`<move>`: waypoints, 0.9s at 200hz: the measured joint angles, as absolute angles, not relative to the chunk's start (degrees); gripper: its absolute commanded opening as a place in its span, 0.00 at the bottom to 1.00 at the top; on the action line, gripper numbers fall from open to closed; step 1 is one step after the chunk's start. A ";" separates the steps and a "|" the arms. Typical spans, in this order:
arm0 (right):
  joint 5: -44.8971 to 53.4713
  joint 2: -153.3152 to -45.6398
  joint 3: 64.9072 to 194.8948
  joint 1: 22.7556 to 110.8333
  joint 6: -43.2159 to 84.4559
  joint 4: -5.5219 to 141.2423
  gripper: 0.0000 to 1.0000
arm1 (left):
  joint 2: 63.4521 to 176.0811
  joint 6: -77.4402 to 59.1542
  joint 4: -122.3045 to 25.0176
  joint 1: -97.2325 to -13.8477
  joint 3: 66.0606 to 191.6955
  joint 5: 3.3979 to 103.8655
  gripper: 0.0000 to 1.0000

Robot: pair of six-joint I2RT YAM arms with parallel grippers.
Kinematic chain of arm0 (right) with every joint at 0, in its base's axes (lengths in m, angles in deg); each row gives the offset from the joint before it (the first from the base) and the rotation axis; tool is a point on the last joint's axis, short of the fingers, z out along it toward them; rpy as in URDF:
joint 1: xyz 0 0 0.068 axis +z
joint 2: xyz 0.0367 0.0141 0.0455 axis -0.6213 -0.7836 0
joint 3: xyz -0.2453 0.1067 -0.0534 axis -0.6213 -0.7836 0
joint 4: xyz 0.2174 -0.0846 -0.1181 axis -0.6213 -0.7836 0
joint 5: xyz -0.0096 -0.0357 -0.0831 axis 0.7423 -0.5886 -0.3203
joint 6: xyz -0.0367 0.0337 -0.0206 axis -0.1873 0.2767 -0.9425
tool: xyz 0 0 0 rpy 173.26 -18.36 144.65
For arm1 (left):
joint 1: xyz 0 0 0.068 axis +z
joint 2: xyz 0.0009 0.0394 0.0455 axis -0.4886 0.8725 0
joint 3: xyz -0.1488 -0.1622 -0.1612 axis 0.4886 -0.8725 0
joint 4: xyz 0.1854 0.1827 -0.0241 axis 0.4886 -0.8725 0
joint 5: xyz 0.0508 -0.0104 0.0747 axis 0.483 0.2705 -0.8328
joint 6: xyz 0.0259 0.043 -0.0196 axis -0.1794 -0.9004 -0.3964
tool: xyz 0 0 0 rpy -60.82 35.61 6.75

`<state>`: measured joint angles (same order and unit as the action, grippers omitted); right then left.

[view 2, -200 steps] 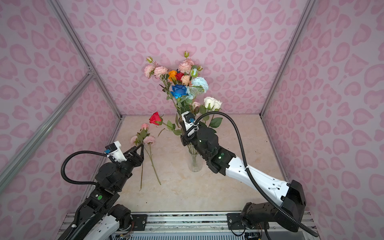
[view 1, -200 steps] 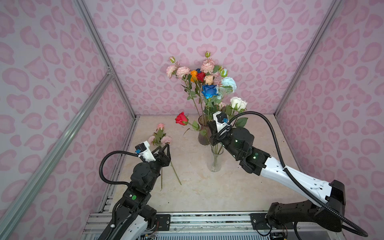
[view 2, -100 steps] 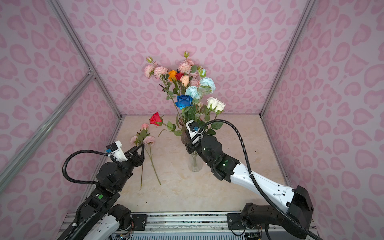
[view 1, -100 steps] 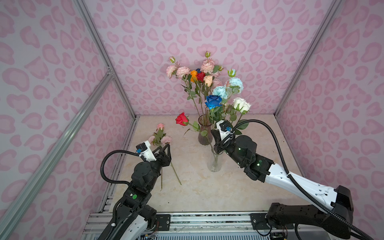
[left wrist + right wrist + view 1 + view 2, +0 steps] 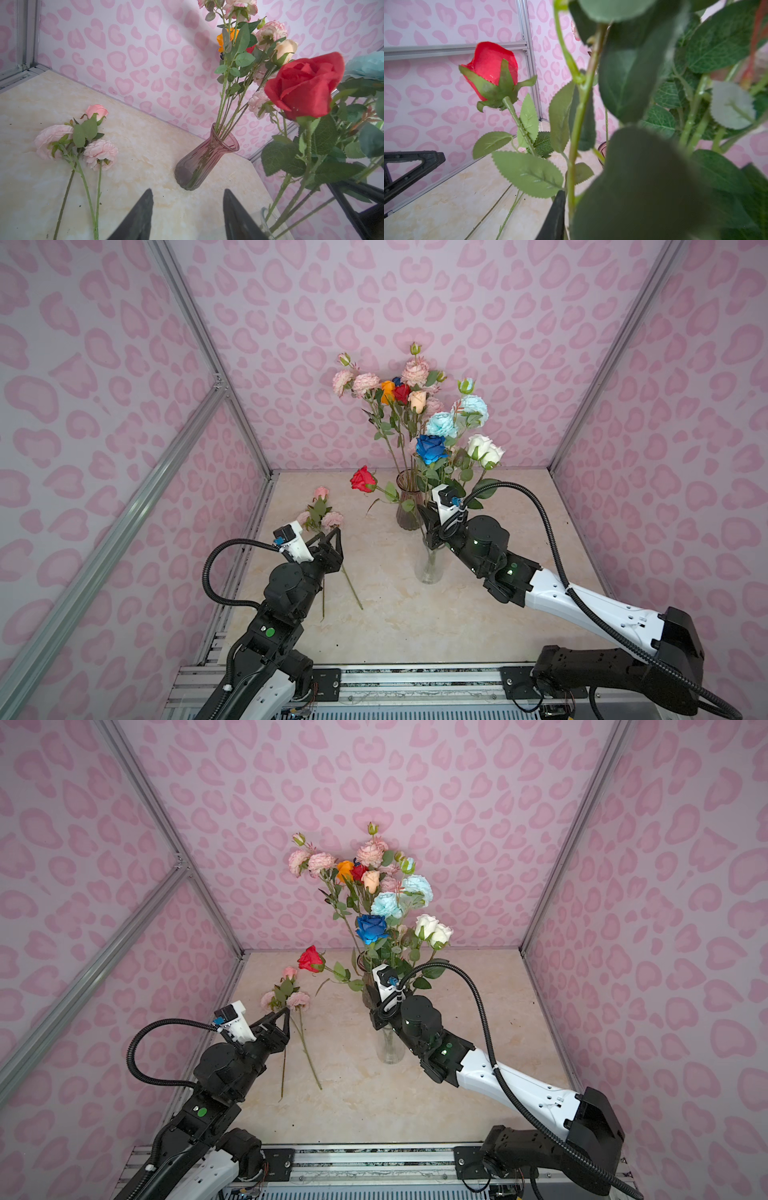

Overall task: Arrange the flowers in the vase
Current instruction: 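Lower the blue rose stem into the clear cylinder with the right gripper, then open and draw back the right gripper while the left gripper reaches to the pink roses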

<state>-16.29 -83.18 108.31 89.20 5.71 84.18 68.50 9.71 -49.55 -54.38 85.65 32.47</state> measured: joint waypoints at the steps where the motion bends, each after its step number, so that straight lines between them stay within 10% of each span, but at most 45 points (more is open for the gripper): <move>1: -16.29 -83.16 108.31 89.20 5.75 84.18 0.23 | 68.50 9.71 -49.55 -54.38 85.65 32.47 0.55; 180: -18.06 -69.81 108.33 95.97 4.00 82.50 0.26 | 81.41 12.90 -54.01 -53.78 91.25 26.24 0.55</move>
<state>-18.06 -69.81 108.33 95.97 4.00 82.50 81.41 12.90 -54.01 -53.78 91.25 26.24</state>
